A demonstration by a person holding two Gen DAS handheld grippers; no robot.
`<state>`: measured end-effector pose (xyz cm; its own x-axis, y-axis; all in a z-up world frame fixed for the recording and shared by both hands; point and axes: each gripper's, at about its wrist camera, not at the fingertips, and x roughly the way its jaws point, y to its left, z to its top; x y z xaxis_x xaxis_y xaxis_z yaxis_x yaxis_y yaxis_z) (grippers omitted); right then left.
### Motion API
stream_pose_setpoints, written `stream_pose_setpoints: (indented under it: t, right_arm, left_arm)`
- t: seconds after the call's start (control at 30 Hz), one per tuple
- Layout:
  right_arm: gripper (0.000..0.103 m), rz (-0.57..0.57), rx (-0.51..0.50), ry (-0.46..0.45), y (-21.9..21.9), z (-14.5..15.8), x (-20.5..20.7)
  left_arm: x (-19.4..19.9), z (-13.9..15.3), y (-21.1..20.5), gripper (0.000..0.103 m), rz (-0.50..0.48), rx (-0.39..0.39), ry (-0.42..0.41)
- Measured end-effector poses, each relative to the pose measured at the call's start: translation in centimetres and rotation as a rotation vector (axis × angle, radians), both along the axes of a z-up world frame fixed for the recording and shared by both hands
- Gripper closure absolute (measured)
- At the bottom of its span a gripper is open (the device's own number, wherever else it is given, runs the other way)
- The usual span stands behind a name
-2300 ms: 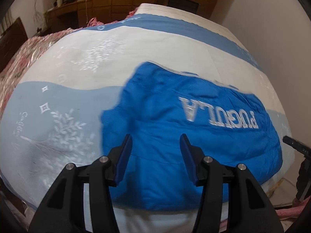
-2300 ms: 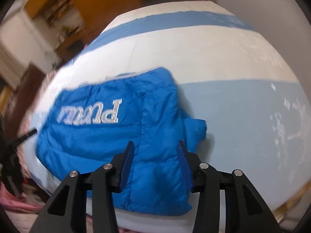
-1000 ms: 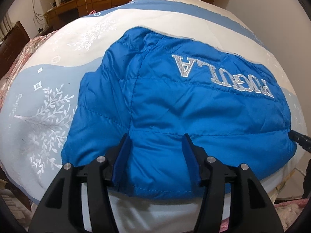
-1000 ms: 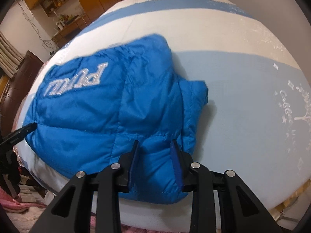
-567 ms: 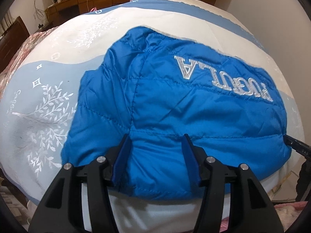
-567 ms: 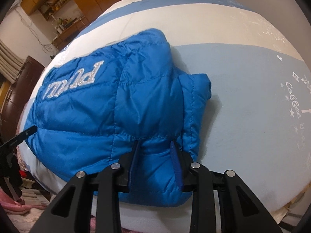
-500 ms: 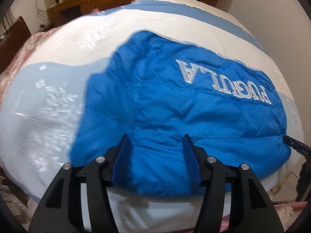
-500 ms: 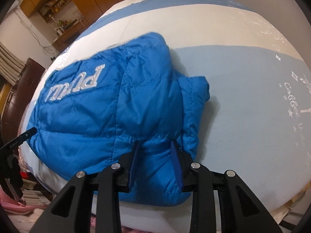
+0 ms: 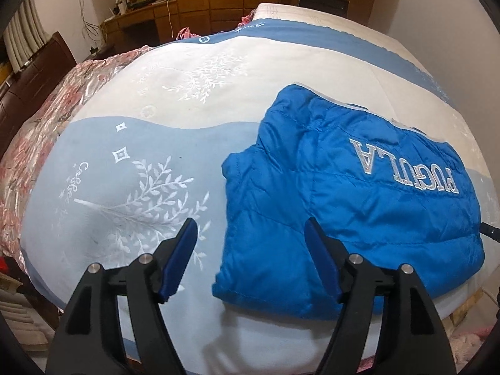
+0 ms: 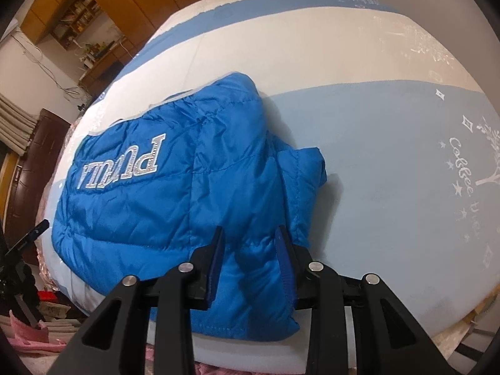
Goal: Fold large clothes
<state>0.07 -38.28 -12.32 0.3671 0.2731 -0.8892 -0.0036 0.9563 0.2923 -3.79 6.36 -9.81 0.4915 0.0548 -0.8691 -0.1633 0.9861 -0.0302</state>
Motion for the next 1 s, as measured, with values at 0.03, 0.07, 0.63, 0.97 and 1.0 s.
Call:
stream_pose_setpoints:
  t: [0.03, 0.07, 0.63, 0.97, 1.0]
  right_arm:
    - [0.069, -0.002, -0.005, 0.004, 0.2, -0.1, 0.1]
    - [0.068, -0.005, -0.013, 0.008, 0.4, -0.2, 0.4]
    - [0.033, -0.095, -0.069, 0.054, 2.6, -1.4, 2.0]
    - [0.026, -0.173, -0.029, 0.086, 2.5, -2.8, 2.6]
    - [0.025, -0.179, -0.025, 0.087, 2.5, -2.9, 2.6]
  left_arm:
    - [0.2, -0.1, 0.2, 0.031, -0.003, -0.008, 0.001]
    - [0.5, -0.2, 0.5, 0.03, -0.006, -0.016, 0.004]
    - [4.7, -3.7, 2.4, 0.019, -0.12, -0.177, 0.066]
    - [7.3, -6.8, 3.9, 0.016, -0.173, -0.292, 0.121]
    - [7.5, -7.0, 4.1, 0.015, -0.176, -0.306, 0.124]
